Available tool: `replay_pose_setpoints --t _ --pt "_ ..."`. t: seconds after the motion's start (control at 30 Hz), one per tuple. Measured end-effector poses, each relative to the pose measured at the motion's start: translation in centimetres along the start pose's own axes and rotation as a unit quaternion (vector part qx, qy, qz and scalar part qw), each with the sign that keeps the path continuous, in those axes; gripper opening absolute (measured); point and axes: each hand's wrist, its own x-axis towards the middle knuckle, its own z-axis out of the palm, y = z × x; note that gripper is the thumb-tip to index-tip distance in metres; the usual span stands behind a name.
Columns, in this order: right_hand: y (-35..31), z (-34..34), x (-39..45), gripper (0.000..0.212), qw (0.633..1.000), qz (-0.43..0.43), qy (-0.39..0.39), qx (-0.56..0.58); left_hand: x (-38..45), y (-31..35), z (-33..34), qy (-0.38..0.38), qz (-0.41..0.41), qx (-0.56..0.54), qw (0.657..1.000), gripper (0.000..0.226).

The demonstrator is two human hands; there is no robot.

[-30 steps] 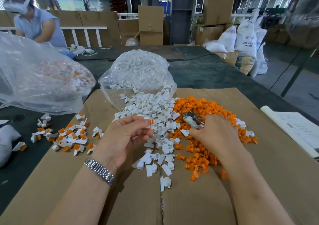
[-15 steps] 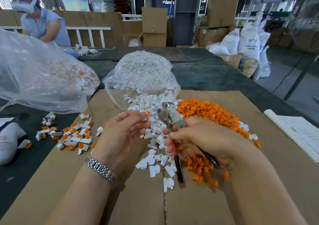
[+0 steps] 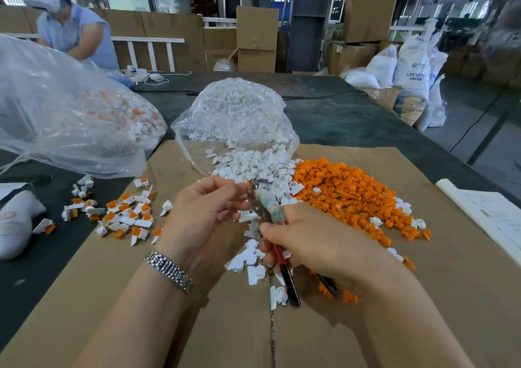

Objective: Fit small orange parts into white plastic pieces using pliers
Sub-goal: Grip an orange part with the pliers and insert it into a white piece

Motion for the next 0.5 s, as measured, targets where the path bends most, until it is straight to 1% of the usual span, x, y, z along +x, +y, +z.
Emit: replay_pose_setpoints --t 0.13,0.3,0.5 --pt "0.1 0.6 0.1 0.021 1.0 0.003 0.011 0.009 0.0 0.1 0.2 0.0 -0.007 0.002 1.0 0.002" --pt "-0.2 1.4 0.2 0.035 0.997 -0.009 0.061 -0.038 -0.1 0.2 0.1 -0.001 -0.015 -0.008 1.0 0.006" --pt "-0.3 2.0 0.6 0.035 0.991 -0.018 0.122 -0.057 -0.1 0.1 0.2 0.003 -0.014 -0.02 1.0 0.005"
